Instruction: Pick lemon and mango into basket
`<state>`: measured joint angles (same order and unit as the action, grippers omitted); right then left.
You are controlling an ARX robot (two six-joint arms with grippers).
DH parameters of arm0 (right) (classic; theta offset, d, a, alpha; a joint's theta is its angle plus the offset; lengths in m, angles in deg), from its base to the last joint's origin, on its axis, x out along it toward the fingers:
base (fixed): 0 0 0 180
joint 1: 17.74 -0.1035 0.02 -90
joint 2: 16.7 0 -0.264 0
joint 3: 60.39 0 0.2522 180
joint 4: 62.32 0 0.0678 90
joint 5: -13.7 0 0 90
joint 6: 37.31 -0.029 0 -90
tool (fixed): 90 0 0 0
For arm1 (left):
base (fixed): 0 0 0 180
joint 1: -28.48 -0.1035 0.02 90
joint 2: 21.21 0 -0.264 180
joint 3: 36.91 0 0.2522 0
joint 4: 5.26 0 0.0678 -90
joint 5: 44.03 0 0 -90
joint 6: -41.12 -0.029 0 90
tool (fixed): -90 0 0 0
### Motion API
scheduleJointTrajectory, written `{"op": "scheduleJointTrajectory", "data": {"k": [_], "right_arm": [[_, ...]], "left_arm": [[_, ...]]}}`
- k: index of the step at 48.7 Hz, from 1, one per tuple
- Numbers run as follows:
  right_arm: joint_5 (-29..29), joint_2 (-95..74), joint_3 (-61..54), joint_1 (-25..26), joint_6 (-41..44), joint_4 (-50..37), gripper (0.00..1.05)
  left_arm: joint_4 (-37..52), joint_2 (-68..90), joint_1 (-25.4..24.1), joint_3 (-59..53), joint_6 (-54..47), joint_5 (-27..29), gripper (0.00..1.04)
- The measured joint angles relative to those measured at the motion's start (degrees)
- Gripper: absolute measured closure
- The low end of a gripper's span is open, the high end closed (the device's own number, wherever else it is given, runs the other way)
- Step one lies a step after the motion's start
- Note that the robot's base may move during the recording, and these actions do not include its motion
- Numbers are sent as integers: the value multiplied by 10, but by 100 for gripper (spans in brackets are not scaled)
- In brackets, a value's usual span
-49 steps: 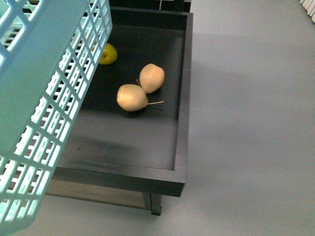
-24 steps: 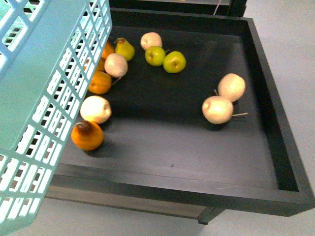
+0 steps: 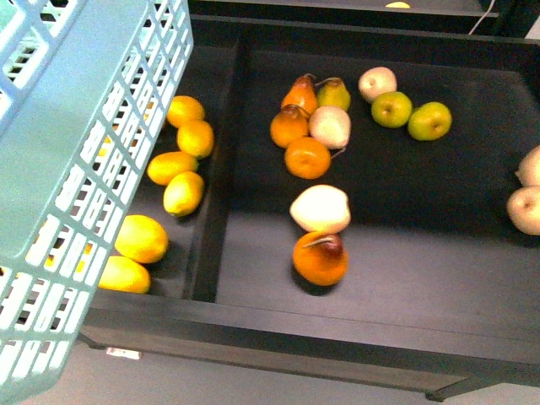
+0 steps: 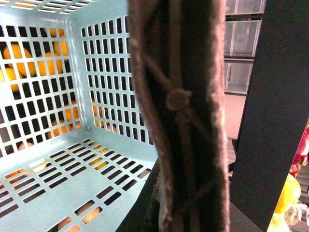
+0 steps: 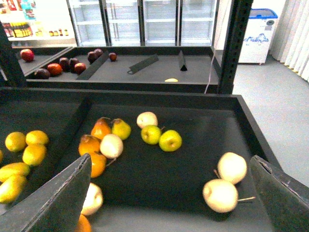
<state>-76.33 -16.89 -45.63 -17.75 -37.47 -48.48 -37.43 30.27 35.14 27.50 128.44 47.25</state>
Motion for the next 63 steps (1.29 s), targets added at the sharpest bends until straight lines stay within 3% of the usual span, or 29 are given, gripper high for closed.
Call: {"op": "scheduleJointTrajectory", "data": {"k": [63], "right_arm": [[0,0,0,0,0,0,9]], "left_arm": [[0,0,-1,0,-2,2,99]]}}
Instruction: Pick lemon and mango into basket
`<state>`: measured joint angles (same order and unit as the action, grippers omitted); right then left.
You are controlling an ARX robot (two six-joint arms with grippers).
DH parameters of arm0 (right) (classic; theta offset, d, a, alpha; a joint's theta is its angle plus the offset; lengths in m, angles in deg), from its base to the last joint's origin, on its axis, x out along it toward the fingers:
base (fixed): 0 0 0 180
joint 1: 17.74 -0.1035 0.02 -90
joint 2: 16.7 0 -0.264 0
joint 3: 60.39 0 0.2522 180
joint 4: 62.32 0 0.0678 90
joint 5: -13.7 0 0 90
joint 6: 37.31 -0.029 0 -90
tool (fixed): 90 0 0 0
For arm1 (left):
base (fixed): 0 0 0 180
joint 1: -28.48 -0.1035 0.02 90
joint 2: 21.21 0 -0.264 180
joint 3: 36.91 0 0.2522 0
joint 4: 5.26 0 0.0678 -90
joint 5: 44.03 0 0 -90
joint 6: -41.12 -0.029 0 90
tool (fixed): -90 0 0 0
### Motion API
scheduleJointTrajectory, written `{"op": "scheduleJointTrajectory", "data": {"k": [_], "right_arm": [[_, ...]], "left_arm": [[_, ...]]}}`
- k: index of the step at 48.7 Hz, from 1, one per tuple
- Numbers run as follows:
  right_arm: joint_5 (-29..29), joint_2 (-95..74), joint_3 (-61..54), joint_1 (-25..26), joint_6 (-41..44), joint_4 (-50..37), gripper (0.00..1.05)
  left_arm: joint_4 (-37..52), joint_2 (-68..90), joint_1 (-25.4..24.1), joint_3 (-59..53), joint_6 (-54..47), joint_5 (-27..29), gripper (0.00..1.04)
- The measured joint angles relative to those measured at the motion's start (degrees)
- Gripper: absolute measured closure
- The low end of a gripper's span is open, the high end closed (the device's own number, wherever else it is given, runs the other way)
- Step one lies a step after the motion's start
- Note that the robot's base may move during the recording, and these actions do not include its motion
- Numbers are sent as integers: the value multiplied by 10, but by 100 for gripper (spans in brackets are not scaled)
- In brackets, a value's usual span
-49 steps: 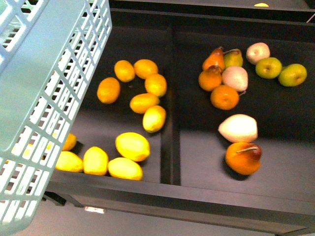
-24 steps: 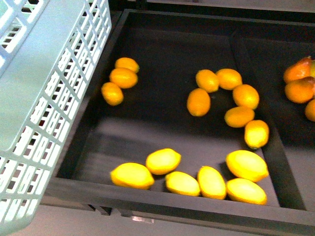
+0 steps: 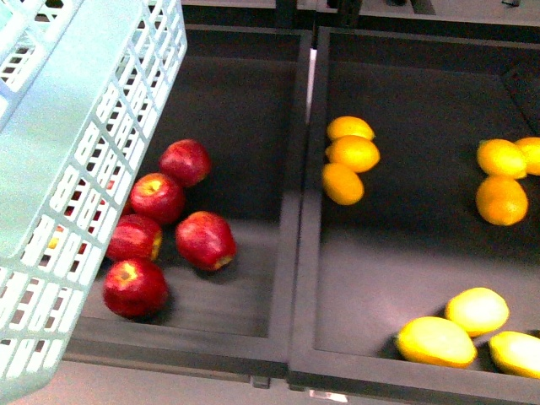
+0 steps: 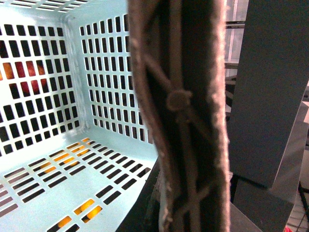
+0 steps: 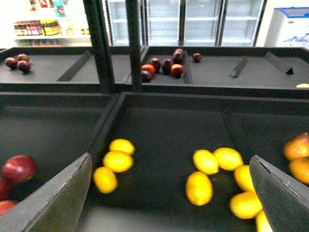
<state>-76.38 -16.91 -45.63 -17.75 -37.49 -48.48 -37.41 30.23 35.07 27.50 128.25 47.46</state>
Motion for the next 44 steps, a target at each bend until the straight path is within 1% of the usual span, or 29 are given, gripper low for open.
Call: {"op": "scheduleJointTrajectory", "data": {"k": [25,37,42,43,44], "right_arm": [[1,1,0,0,0,0,9],[4,0,0,0,0,0,9],[3,0,0,0,0,0,9],[3,0,0,0,0,0,9],[2,0,0,0,0,0,9]], "left_arm": [[0,0,0,0,1,-3,99],[0,1,-5,0,-7,16,99],[-1,0,-4,0,-12,6,99],[-21,6,-4,7,-23,-7,99],[-60,17,-3,25,-46,-20,99]]}}
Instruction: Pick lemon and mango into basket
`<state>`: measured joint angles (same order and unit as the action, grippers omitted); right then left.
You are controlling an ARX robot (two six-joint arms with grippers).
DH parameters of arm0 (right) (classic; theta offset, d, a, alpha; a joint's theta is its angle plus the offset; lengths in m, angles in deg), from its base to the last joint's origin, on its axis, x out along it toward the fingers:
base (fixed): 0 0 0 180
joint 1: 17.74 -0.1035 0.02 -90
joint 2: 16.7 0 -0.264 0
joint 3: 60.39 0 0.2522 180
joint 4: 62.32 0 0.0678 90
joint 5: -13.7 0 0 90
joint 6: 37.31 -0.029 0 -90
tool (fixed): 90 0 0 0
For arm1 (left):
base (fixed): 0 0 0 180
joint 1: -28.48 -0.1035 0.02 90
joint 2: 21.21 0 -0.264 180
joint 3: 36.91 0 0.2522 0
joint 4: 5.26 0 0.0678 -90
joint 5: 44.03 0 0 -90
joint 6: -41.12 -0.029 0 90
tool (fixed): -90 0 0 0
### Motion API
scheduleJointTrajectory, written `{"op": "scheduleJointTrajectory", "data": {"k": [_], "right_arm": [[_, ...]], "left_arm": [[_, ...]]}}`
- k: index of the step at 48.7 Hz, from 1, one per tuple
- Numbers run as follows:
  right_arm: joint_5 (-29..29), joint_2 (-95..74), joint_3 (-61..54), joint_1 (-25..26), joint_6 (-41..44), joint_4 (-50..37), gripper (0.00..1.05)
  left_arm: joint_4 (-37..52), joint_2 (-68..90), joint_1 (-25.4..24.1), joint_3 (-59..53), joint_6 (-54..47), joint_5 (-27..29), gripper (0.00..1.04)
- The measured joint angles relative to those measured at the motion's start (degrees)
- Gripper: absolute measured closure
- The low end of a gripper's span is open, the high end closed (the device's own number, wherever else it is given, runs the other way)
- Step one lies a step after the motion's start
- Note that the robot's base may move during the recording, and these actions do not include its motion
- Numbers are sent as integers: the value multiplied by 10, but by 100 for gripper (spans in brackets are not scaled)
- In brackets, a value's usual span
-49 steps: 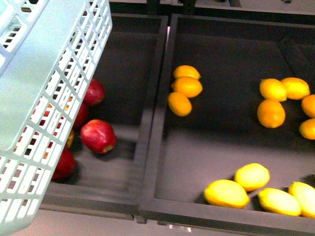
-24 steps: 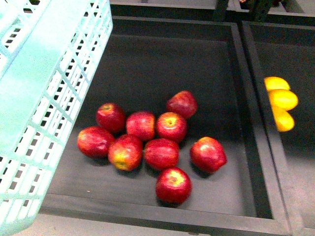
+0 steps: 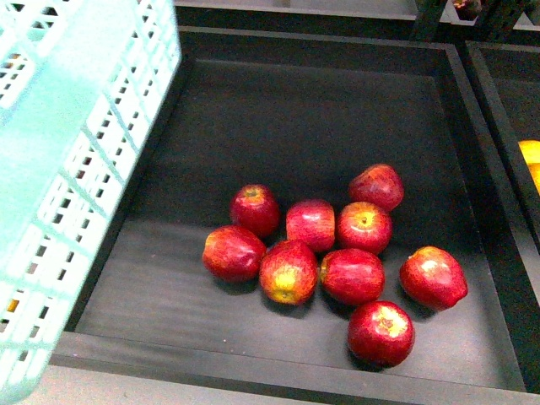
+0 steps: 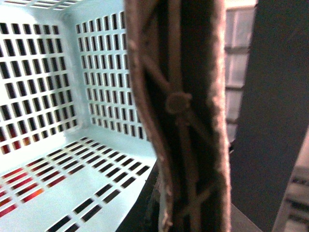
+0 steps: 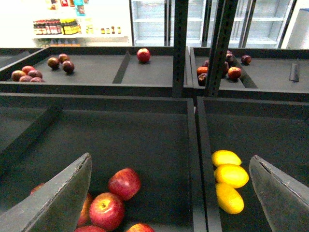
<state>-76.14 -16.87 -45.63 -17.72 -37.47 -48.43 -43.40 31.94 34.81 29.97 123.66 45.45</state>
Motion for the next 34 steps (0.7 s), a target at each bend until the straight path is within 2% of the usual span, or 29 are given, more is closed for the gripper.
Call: {"op": "scheduleJointTrajectory", "data": {"k": [3,4,8,12,23,34], "right_arm": [[0,0,0,0,0,0,9],[0,0,0,0,0,0,9],[0,0,0,0,0,0,9],[-2,0,0,0,0,0,9],[-2,0,0,0,0,0,9],[-2,0,0,0,0,0,9]], "left_arm": [[-101,42,11,56,-89,-30,99],[-129,63,21,76,-153,-39,99],[-130,130,56,108,-285,-47,99],[-100,195,84,140,-331,-49,99],[-50,337,170,257,-308,-133,99],[-24,399,237,309,-266,-162,99]]}}
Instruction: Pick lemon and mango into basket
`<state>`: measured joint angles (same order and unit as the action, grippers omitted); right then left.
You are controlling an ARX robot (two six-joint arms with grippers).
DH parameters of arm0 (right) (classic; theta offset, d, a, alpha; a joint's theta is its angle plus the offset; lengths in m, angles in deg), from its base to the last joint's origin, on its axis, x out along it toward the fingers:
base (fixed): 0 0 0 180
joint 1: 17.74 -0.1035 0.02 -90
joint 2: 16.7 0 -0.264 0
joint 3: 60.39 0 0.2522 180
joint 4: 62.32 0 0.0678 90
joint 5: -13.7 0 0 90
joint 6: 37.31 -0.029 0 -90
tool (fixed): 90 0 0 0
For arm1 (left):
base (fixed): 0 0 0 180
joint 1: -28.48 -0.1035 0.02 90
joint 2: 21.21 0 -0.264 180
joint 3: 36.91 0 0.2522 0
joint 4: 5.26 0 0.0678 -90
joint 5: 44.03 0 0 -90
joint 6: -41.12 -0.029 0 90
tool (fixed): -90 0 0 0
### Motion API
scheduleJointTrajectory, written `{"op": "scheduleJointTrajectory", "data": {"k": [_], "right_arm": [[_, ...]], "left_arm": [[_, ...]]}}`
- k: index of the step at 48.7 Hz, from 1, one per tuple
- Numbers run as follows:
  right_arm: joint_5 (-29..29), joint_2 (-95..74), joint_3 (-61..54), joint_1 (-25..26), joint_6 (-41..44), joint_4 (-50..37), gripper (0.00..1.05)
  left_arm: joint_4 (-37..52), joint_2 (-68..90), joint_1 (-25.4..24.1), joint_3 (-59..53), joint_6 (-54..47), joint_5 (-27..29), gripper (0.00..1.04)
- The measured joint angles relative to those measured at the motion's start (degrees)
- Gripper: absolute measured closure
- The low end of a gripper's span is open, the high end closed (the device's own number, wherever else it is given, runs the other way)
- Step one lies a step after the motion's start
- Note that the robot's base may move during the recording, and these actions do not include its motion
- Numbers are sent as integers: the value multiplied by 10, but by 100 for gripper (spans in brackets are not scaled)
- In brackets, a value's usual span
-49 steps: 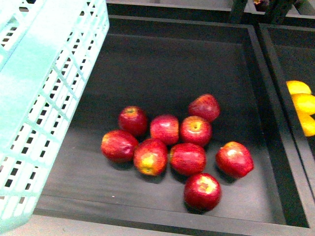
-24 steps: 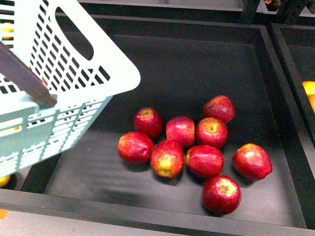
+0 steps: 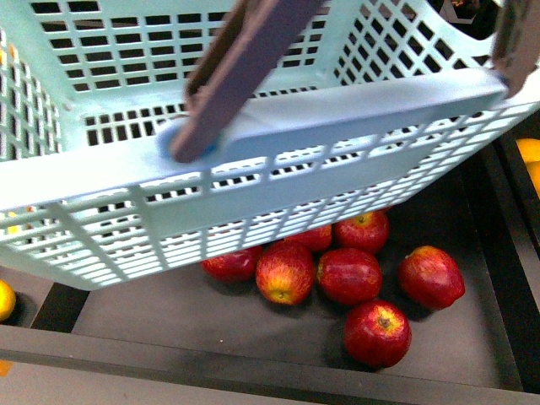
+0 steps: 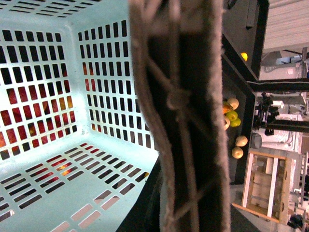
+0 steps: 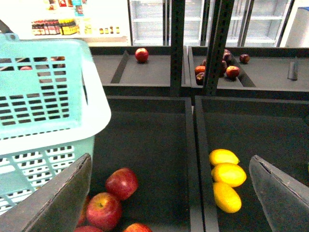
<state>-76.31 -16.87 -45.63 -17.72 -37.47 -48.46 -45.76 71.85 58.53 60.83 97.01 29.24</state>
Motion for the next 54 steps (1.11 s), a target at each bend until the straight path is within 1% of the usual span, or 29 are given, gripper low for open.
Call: {"op": "scheduleJointTrajectory", "data": {"k": [7,15,38,40,41,42,43,44,46,47,49,51,54], "right_arm": [[0,0,0,0,0,0,9],[0,0,0,0,0,0,9],[0,0,0,0,0,0,9],[-41,-20,12,-10,-29,37,9],[-81,-44,33,-23,-51,86,9],[-103,-60,44,-27,-73,110,9],[-143,-98,68,-31,-101,160,9],[-159,-117,78,-30,-118,183,9],[-215,-203,118,-14,-205,266,9],[-221,-229,126,-1,-231,280,9],[-217,-261,129,23,-259,282,9],[-204,-286,132,49,-275,271,9],[-183,-328,137,95,-281,229,9]], "left_arm": [[17,11,33,10,6,-4,99],[17,11,52,13,6,-16,99],[17,11,48,13,7,-8,99],[17,11,48,13,7,-9,99],[17,11,48,13,7,-9,99],[17,11,48,13,7,-9,99],[17,11,48,13,7,-9,99],[17,11,48,13,7,-9,99],[17,11,48,13,9,-9,99],[17,11,49,13,8,-9,99],[17,11,49,13,7,-10,99],[17,11,49,13,6,-11,99],[17,11,49,13,8,-11,99]]}}
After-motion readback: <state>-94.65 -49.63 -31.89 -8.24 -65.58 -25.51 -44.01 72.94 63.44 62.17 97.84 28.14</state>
